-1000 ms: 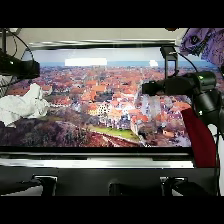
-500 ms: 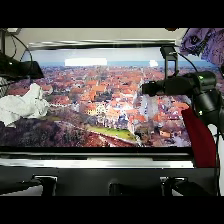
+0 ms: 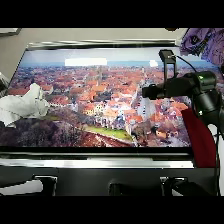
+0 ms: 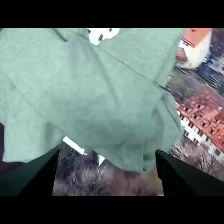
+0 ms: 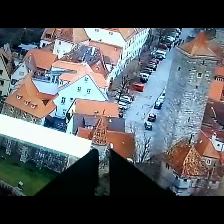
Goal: Fold the clothes and pants, and hang the long-sleeved shirts on hangers.
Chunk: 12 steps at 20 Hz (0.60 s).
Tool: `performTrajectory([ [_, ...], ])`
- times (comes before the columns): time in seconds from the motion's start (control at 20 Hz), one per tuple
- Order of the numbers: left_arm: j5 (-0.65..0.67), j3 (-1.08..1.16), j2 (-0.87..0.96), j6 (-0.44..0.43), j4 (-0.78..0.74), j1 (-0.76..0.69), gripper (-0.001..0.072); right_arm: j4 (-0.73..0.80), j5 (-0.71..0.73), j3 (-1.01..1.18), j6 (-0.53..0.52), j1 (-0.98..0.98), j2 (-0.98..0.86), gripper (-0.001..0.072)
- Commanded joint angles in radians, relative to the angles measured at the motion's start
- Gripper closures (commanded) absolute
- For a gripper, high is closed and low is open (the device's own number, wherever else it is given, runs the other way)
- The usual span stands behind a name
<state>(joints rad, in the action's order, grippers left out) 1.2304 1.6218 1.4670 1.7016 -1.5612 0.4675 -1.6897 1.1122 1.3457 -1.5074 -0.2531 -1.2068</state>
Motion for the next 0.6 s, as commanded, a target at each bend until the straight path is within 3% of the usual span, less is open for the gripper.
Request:
performTrajectory([
  [0.0, -0.267, -0.142, 0.082, -0.002, 0.051, 0.097, -0.0013, 0.002, 0.060, 0.001, 0.000, -0.001, 0.001, 0.0598],
  [0.25, -0.490, -0.157, 0.284, 0.001, 0.051, 0.089, -0.0013, 0.005, 0.069, 0.001, 0.000, -0.001, 0.001, 0.0569],
  [0.4, -0.506, -0.157, 0.333, 0.001, 0.055, 0.079, -0.0007, 0.005, 0.069, 0.001, 0.000, -0.001, 0.001, 0.0568],
  [0.45, -0.496, -0.156, 0.332, 0.001, 0.071, 0.072, 0.0202, 0.006, 0.069, 0.001, 0.000, -0.001, 0.001, 0.0568],
  [0.5, -0.447, -0.147, 0.327, 0.001, 0.098, 0.067, 0.0651, 0.006, 0.070, 0.001, 0.000, -0.001, 0.001, 0.0568],
  [0.55, -0.394, -0.130, 0.321, 0.002, 0.124, 0.060, 0.0687, 0.006, 0.076, 0.001, 0.000, -0.001, 0.001, 0.0569],
])
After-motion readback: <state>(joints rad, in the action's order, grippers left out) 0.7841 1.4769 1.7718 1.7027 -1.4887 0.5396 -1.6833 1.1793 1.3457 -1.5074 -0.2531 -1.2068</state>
